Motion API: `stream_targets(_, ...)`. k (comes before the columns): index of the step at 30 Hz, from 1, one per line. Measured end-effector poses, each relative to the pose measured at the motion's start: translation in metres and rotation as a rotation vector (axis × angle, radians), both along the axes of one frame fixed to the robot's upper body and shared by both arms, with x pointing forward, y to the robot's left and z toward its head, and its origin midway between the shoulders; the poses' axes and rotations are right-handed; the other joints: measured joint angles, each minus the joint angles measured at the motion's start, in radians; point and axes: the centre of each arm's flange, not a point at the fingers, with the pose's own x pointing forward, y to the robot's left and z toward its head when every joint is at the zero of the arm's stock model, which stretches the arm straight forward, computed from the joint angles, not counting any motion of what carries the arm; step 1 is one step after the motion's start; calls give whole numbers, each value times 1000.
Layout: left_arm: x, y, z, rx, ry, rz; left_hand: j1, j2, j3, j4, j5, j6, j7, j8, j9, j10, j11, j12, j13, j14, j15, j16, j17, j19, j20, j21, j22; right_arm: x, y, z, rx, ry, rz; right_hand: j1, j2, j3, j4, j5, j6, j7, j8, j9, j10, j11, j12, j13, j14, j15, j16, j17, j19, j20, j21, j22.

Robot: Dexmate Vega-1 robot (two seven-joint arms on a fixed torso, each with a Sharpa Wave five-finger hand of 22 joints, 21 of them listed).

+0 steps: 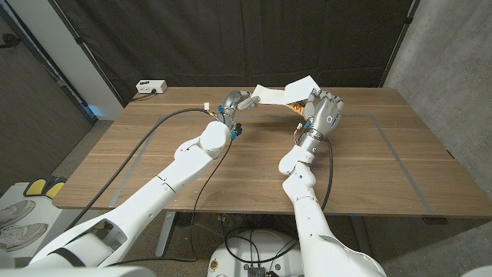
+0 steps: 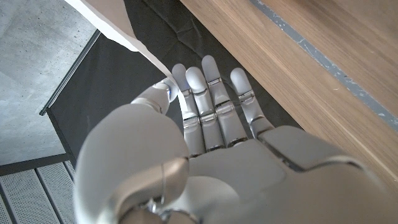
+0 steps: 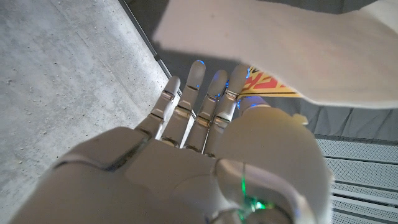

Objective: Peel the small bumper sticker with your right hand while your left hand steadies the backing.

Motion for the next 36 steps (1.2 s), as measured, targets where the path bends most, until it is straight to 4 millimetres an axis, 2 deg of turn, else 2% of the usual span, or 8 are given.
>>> stream_targets(20, 2, 5, 0, -11, 0, 0, -9, 9, 0, 0, 1, 0, 0, 17, -35, 0, 0, -29, -47, 0, 0, -12, 4, 0, 0, 0, 0, 1, -7, 4, 33, -5, -5, 3, 3, 8, -8, 0, -1, -3, 6, -30, 10, 4, 0, -12, 0, 0, 8, -2, 22, 15, 14, 0)
stream_targets(23, 3, 6, 0, -6, 3, -5, -18, 18, -3, -3, 5, -27, -27, 78, -69, 0, 0, -81, -132, 0, 0, -23, 8, -25, 24, 0, 2, 2, -7, 4, 29, -11, 4, 10, -4, 14, -14, 9, 5, -7, 5, -44, 24, 11, 0, -26, 14, -2, 8, -13, 44, 28, 22, -1)
stream_targets(24, 3, 6, 0, -5, 3, -5, -22, 22, -13, -13, 68, -37, -29, 88, -81, 0, 0, -97, -160, -1, -1, -24, 7, -33, 33, 0, 2, 1, -5, 5, 23, -18, 10, 11, -6, 17, -18, 12, 10, -9, 5, -53, 31, 12, 0, -33, 22, -4, 3, -18, 61, 33, 28, -3)
stream_targets(27, 3, 6, -1, 5, 6, -21, -43, 43, -50, -23, 86, -53, -45, 69, -113, 0, 0, -152, -239, -4, -4, -35, 1, -57, 56, -12, 0, 2, -7, 3, 15, -22, 14, 10, -35, 13, -36, 20, 20, -12, -16, -83, 29, 12, -22, -58, 32, 0, -5, -30, 83, 40, 33, -8)
stream_targets(29, 3, 6, -1, 11, 5, -24, -53, 53, -66, -29, 37, -84, -52, 27, -140, -1, 0, -198, -287, -10, -9, -45, -9, -84, 72, -27, -4, 1, -5, 4, 0, -30, 20, -23, -68, 1, -40, 7, -29, -30, -58, -116, -10, 18, -55, -87, 30, -3, -16, -36, 96, 40, 33, -9)
stream_targets(31, 2, 5, -1, 19, 0, -38, -60, 68, -91, -30, -30, -151, -67, -40, -181, -99, -17, -264, -341, -104, -20, -54, -29, -141, 76, -51, -5, 1, -5, 4, -10, -32, 22, -83, -100, -27, -18, -21, -128, -23, -128, -158, -61, 36, -102, -126, 13, -4, -55, -87, 108, 43, 33, -9)
stream_targets(33, 1, 5, -1, 26, -7, -51, -98, 45, -112, -30, -75, -249, -79, -139, -238, -222, -34, -340, -394, -192, -8, -56, -60, -198, 72, -79, -8, 0, -4, 4, -19, -35, 24, -180, -137, -61, 16, -51, -283, -6, -234, -208, -127, 60, -171, -181, -10, -1, -114, -170, 107, 43, 18, -9)
stream_targets(36, 0, 5, -3, 37, -11, -69, -217, -12, -153, -12, -129, -411, -85, -278, -318, -380, 13, -474, -471, -368, 56, -63, -118, -265, 77, -142, -10, -2, -3, 4, -44, -48, 29, -327, -189, -124, 68, -92, -508, 23, -392, -277, -243, 97, -279, -260, -74, 4, -199, -280, 89, 62, -21, -10)
